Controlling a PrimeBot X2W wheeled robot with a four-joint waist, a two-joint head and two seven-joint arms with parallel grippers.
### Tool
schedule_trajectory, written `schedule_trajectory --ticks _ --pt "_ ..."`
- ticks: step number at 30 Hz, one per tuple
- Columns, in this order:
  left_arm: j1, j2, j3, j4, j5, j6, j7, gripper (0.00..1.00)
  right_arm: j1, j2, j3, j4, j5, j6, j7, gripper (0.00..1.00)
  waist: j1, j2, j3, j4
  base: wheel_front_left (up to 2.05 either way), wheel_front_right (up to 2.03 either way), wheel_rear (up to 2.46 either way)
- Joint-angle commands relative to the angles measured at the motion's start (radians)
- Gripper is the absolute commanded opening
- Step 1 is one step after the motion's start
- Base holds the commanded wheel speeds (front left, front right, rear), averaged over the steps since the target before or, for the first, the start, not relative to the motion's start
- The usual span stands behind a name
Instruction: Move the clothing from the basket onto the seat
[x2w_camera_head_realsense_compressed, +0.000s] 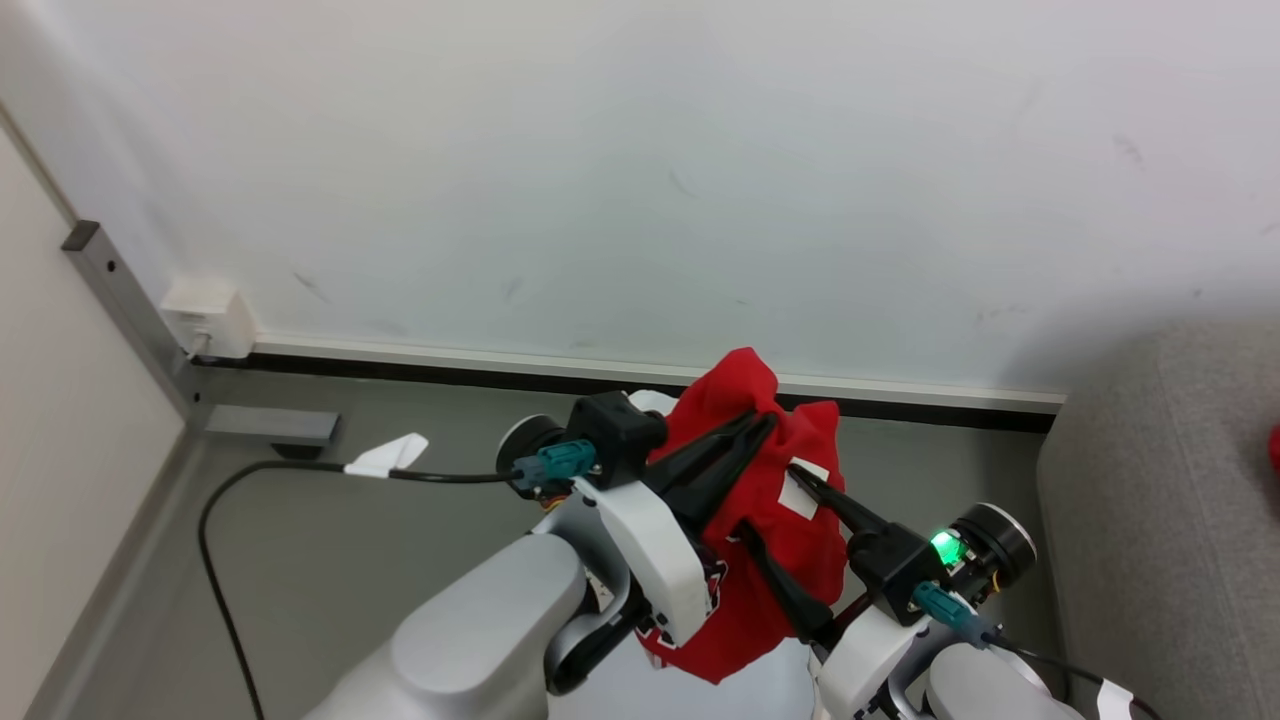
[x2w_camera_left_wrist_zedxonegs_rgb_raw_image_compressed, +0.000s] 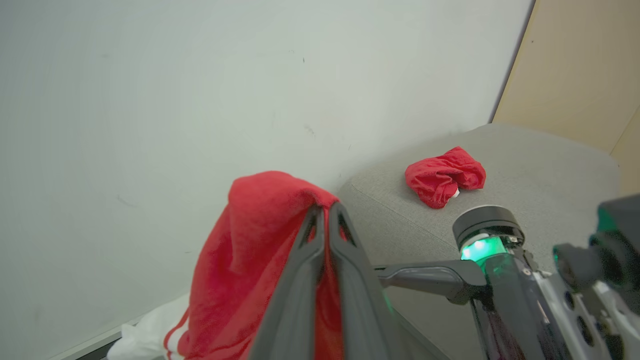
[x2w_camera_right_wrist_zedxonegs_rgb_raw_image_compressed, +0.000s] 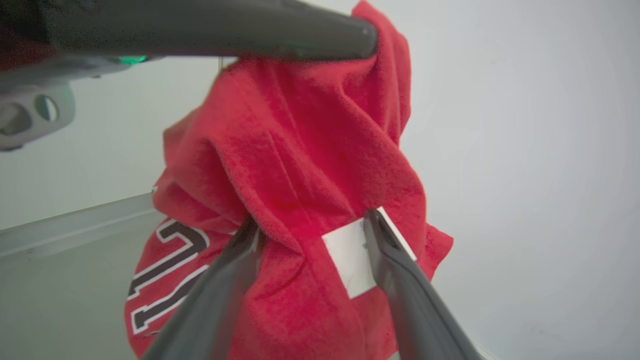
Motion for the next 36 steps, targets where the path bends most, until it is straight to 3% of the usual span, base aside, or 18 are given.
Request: schedule_trajectory --ticks 1,11,12,13,14,15,16,25,36 --pt "0.002 -0.002 -0.005 -0.008 0.011 -0.003 0.003 0.0 -0.021 -0.003 0.012 0.024 0.017 -0.002 0.001 1.0 -0.0001 0.0 -0.003 0.012 0.0 0.0 0.0" --pt "0.014 -0.016 -0.046 -0.035 0.004 -0.012 0.018 0.0 -0.105 0.002 0.087 0.158 0.083 -0.002 0.001 1.0 -0.0001 0.0 -0.009 0.044 0.0 0.0 0.0" --pt "0.015 -0.016 -0.048 -0.036 0.003 -0.012 0.018 0.0 -0.112 0.002 0.097 0.165 0.089 -0.002 0.001 0.96 -0.0001 0.0 -0.009 0.045 0.0 0.0 0.0" --pt "0.016 -0.015 -0.049 -0.037 0.002 -0.012 0.019 0.0 -0.115 0.002 0.107 0.173 0.099 -0.002 0.001 0.58 -0.0001 0.0 -0.009 0.045 0.0 0.0 0.0" --pt "0.016 -0.014 -0.05 -0.037 0.0 -0.012 0.02 0.0 -0.12 0.003 0.116 0.179 0.109 -0.002 0.001 0.36 -0.0001 0.0 -0.009 0.046 0.0 0.0 0.0" --pt "0.016 -0.012 -0.051 -0.037 -0.001 -0.011 0.019 0.0 -0.127 0.003 0.123 0.181 0.12 -0.002 0.001 0.06 -0.0001 0.0 -0.008 0.045 0.0 0.0 0.0" --pt "0.015 -0.011 -0.05 -0.038 -0.002 -0.011 0.02 0.0 -0.133 0.003 0.128 0.187 0.131 -0.002 0.001 0.0 -0.0001 0.0 -0.008 0.045 0.0 0.0 0.0" --pt "0.019 0.002 -0.044 -0.031 -0.013 -0.003 0.014 0.0 -0.144 -0.014 0.136 0.189 0.181 -0.002 0.001 0.0 -0.0001 0.0 -0.005 0.036 0.0 0.0 0.0" --pt "0.052 0.028 -0.034 0.019 -0.029 0.016 -0.003 0.0 -0.059 -0.056 -0.004 0.004 0.183 -0.002 0.001 0.0 -0.0001 0.0 0.0 -0.007 0.0 0.0 0.0"
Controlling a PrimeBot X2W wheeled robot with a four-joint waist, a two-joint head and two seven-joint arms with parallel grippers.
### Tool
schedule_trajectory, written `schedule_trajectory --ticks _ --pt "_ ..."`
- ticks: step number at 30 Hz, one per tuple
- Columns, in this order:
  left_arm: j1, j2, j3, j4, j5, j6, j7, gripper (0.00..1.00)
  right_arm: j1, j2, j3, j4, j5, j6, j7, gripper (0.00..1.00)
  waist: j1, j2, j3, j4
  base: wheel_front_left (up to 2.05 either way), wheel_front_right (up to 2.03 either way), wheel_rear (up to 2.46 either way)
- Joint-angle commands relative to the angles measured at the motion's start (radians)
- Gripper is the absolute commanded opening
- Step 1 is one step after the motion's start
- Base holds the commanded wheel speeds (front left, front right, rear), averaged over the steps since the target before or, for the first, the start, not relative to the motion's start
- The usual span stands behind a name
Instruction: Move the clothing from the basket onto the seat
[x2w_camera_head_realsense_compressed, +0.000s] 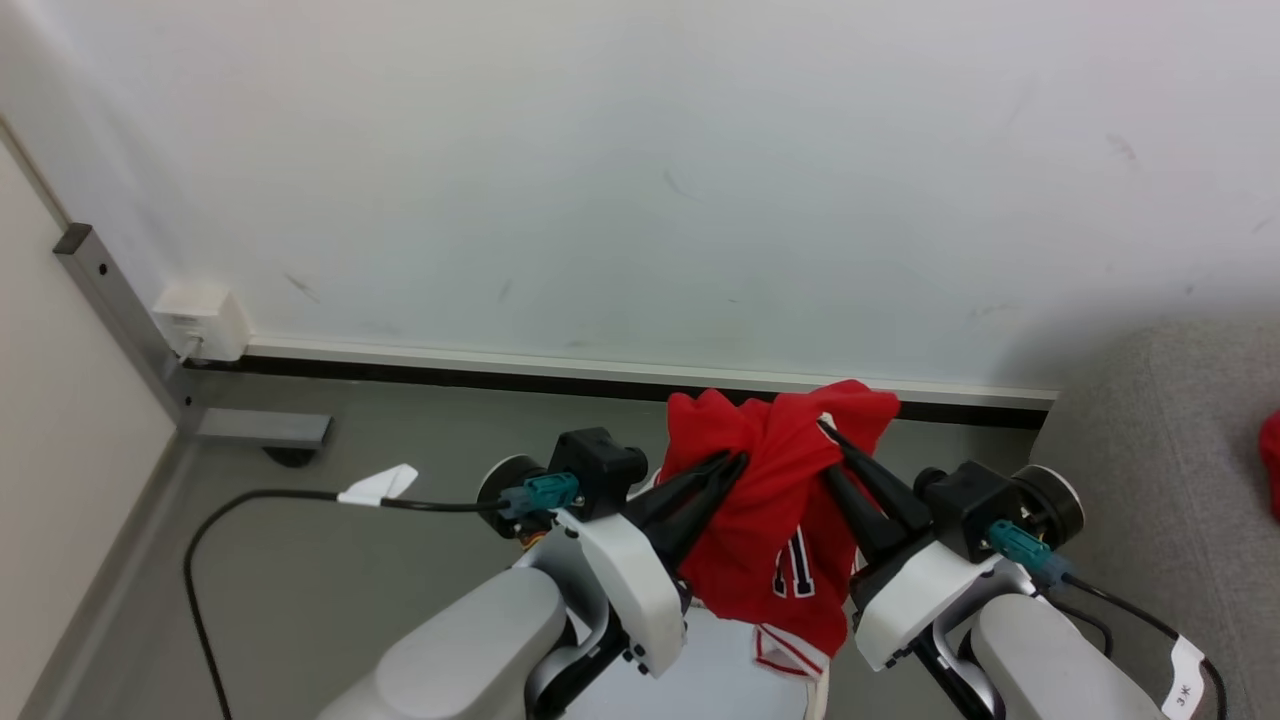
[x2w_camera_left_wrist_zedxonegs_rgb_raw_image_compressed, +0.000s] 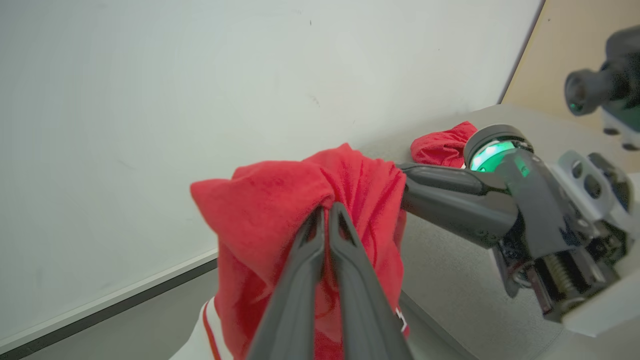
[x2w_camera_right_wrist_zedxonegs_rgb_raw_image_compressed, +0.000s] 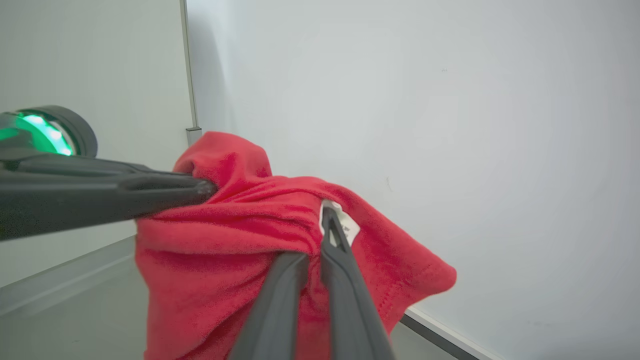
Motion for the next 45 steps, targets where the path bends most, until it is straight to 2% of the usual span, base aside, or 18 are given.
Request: schedule_trajectory --ticks 1,3,4,16,29,37,45 --pt "0.016 0.003 0.002 0.004 -0.009 0.002 -0.008 0.04 0.015 -0.009 -0.015 -0.015 -0.002 -0.003 0.0 0.0 -0.0001 0.0 0.002 -0.008 0.0 0.0 0.0" --pt "0.023 0.007 0.005 0.004 -0.013 0.005 -0.012 0.82 0.03 -0.021 -0.041 -0.046 -0.012 -0.003 0.0 0.0 -0.0001 0.0 0.003 -0.021 0.0 0.0 0.0" --pt "0.022 0.008 0.007 0.001 -0.013 0.005 -0.016 1.0 0.036 -0.026 -0.054 -0.06 -0.018 -0.003 0.0 0.0 -0.0001 0.0 0.004 -0.028 0.0 0.0 0.0" --pt "0.04 0.034 0.015 -0.087 0.022 0.034 -0.035 1.0 0.058 -0.072 -0.172 -0.163 -0.047 -0.002 0.0 0.0 -0.0001 0.0 0.019 -0.135 0.0 0.0 0.0" --pt "0.065 0.083 0.034 -0.177 0.089 0.059 -0.051 1.0 0.088 -0.122 -0.288 -0.275 -0.068 -0.003 0.0 0.0 -0.0001 0.0 0.054 -0.308 0.0 0.0 0.0" --pt "0.085 0.087 0.056 -0.211 0.13 0.048 -0.049 1.0 0.14 -0.134 -0.368 -0.347 -0.083 -0.002 0.0 0.0 -0.0001 0.0 0.073 -0.41 0.0 0.0 0.0" --pt "0.099 0.086 0.063 -0.234 0.179 0.027 -0.049 1.0 0.193 -0.117 -0.437 -0.416 -0.091 -0.002 0.0 0.0 -0.0001 0.0 0.101 -0.491 0.0 0.0 0.0"
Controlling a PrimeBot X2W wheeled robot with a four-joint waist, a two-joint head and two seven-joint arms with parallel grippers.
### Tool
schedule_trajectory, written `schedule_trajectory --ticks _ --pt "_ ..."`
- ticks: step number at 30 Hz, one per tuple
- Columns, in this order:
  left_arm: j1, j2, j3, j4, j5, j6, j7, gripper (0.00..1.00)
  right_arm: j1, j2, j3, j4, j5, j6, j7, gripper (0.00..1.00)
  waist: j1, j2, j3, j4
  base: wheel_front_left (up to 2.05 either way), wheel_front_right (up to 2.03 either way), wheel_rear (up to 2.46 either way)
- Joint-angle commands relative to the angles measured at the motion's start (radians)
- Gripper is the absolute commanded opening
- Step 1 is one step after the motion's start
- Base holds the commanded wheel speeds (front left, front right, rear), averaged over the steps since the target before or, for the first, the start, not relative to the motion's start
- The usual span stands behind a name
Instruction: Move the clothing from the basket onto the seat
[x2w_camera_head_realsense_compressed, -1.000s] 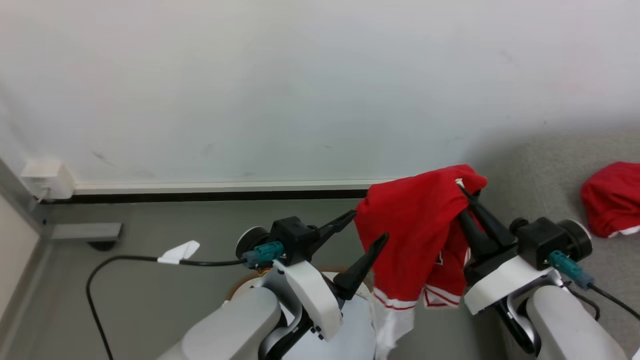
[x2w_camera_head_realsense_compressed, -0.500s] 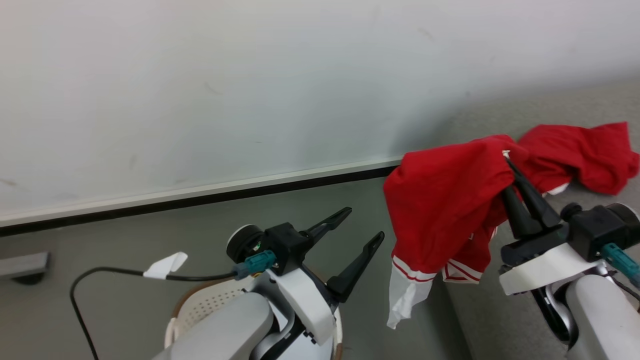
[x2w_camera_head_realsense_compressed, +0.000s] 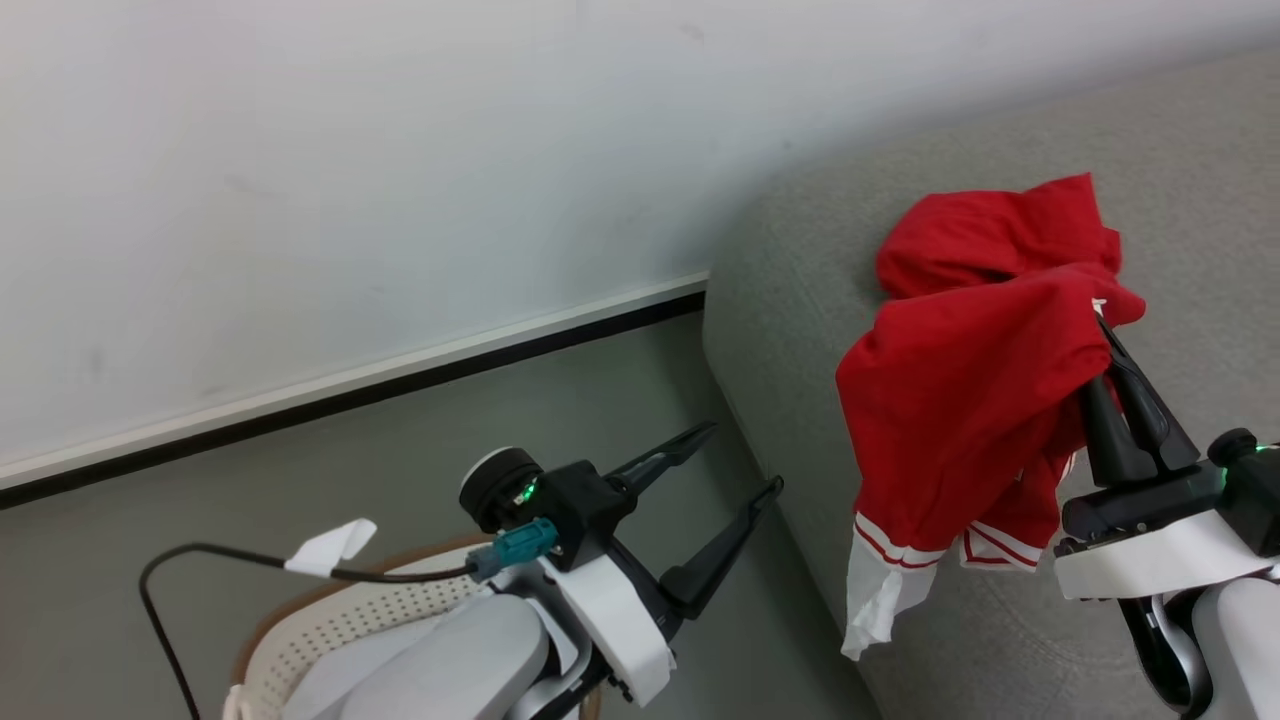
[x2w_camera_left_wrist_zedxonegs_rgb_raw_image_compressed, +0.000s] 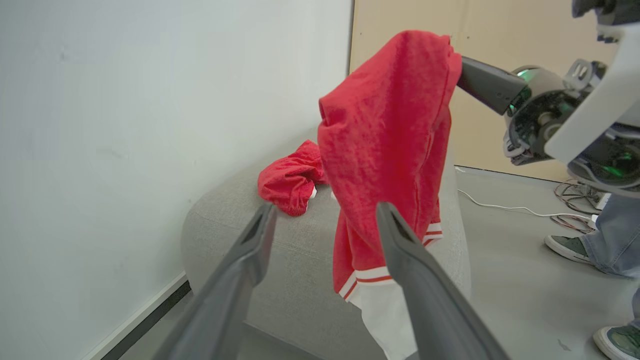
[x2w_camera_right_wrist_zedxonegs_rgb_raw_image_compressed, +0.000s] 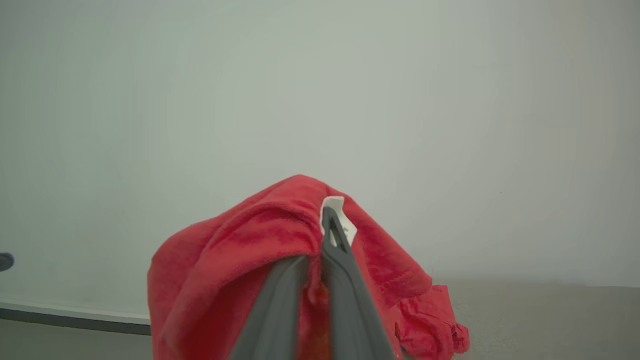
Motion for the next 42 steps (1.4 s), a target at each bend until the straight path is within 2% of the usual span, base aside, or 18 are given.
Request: schedule_trajectory --ticks 1,10,21,36,42 --pt "0.017 0.003 0.002 -0.004 0.018 -0.003 0.0 1.0 0.013 0.008 -0.012 -0.016 -0.001 -0.002 0.0 0.0 0.0 0.0 0.016 -0.027 0.0 0.0 0.0" --pt "0.002 -0.002 0.012 0.003 0.038 -0.016 0.0 1.0 0.008 0.005 -0.053 -0.058 0.028 -0.002 0.0 0.0 0.0 0.0 0.05 -0.057 0.0 0.0 0.0" --pt "-0.046 0.021 -0.001 -0.027 0.052 -0.032 0.019 1.0 -0.112 -0.035 -0.137 -0.033 0.061 -0.002 0.0 0.0 0.0 0.0 0.151 -0.02 0.0 0.0 0.0" --pt "-0.142 0.115 0.005 -0.153 0.08 -0.037 0.101 1.0 -0.311 -0.167 -0.449 0.082 0.086 -0.002 0.0 0.0 0.0 0.0 0.395 0.072 0.0 0.0 0.0" --pt "-0.179 0.139 0.016 -0.197 0.096 -0.035 0.108 1.0 -0.358 -0.21 -0.508 0.201 0.088 -0.002 0.0 0.0 0.0 0.0 0.484 0.107 0.0 0.0 0.0"
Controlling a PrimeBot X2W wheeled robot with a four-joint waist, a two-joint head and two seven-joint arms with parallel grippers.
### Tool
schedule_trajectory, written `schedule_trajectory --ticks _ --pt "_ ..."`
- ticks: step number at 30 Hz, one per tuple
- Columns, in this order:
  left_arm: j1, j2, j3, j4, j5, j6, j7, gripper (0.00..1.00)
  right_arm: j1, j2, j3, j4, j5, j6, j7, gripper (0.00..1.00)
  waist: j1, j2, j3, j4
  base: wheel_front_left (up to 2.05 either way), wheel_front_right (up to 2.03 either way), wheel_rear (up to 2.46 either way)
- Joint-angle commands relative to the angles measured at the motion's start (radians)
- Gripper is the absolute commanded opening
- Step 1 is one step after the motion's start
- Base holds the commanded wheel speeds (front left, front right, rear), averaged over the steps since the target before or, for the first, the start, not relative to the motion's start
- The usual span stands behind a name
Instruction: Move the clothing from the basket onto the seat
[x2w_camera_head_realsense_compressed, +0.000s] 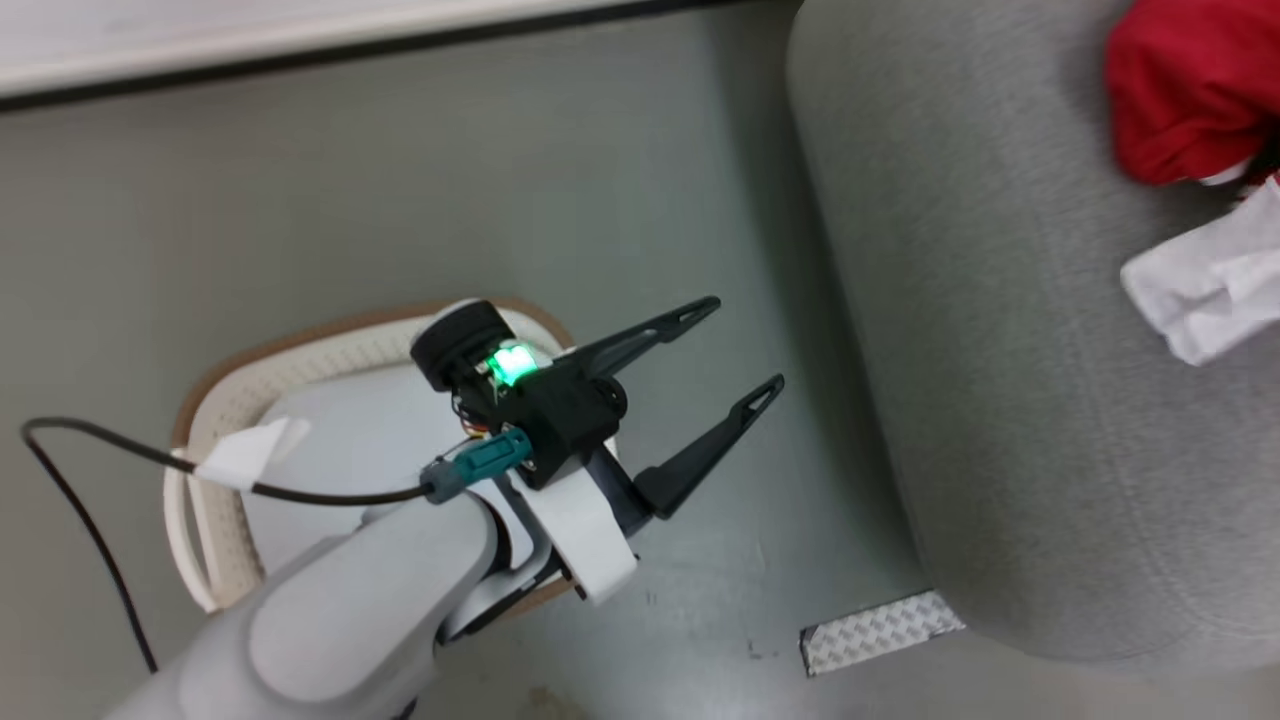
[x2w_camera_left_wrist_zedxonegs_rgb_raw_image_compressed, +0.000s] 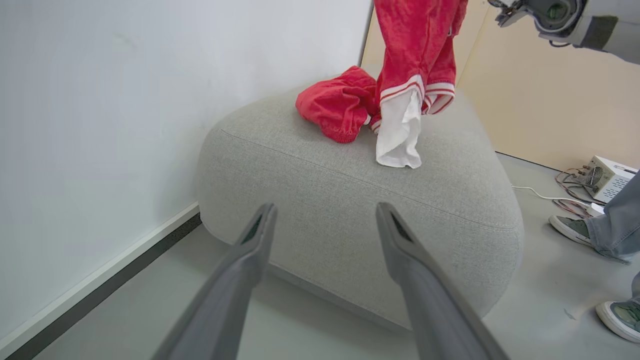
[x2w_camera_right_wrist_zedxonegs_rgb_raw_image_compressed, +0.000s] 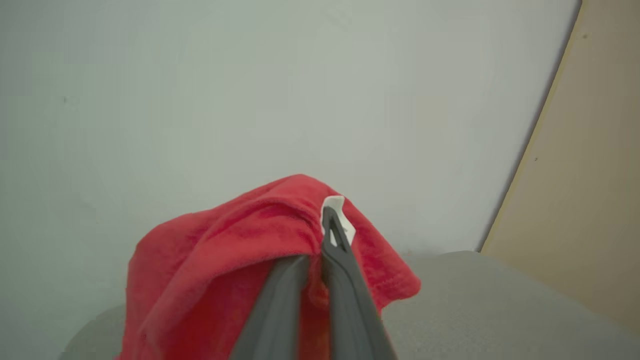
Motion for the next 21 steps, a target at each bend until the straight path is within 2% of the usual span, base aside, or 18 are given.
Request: schedule_trajectory --ticks 1,7,17,18,20,21 --pt "-0.012 0.006 0.004 -0.009 0.01 -0.001 -0.003 1.0 -0.016 -0.01 0.007 0.019 0.005 -0.002 0.001 0.0 -0.0002 0.0 0.044 0.029 0.0 0.0 0.0" --pt "-0.041 -0.004 0.0 -0.025 0.017 -0.004 -0.01 1.0 -0.078 -0.048 0.093 0.19 0.008 -0.002 0.019 0.0 -0.0002 0.0 0.093 0.049 0.0 0.0 0.0" --pt "-0.056 -0.036 -0.019 0.003 0.012 -0.01 -0.042 1.0 -0.136 -0.101 0.243 0.41 0.026 -0.002 0.175 0.0 -0.0002 0.0 0.095 0.074 0.0 0.0 0.0" --pt "-0.053 -0.037 -0.019 0.01 0.009 -0.01 -0.046 1.0 -0.14 -0.106 0.256 0.427 0.029 -0.002 0.188 0.11 -0.0002 0.0 0.087 0.076 0.0 0.0 0.0" --pt "-0.044 -0.038 -0.018 0.024 0.005 -0.009 -0.054 1.0 -0.147 -0.113 0.28 0.447 0.031 -0.002 0.198 0.43 -0.0002 0.0 0.068 0.078 0.0 0.0 0.0" --pt "-0.038 -0.04 -0.017 0.03 0.001 -0.007 -0.06 1.0 -0.149 -0.117 0.293 0.457 0.035 -0.002 0.2 0.68 -0.0002 0.0 0.055 0.078 0.0 0.0 0.0"
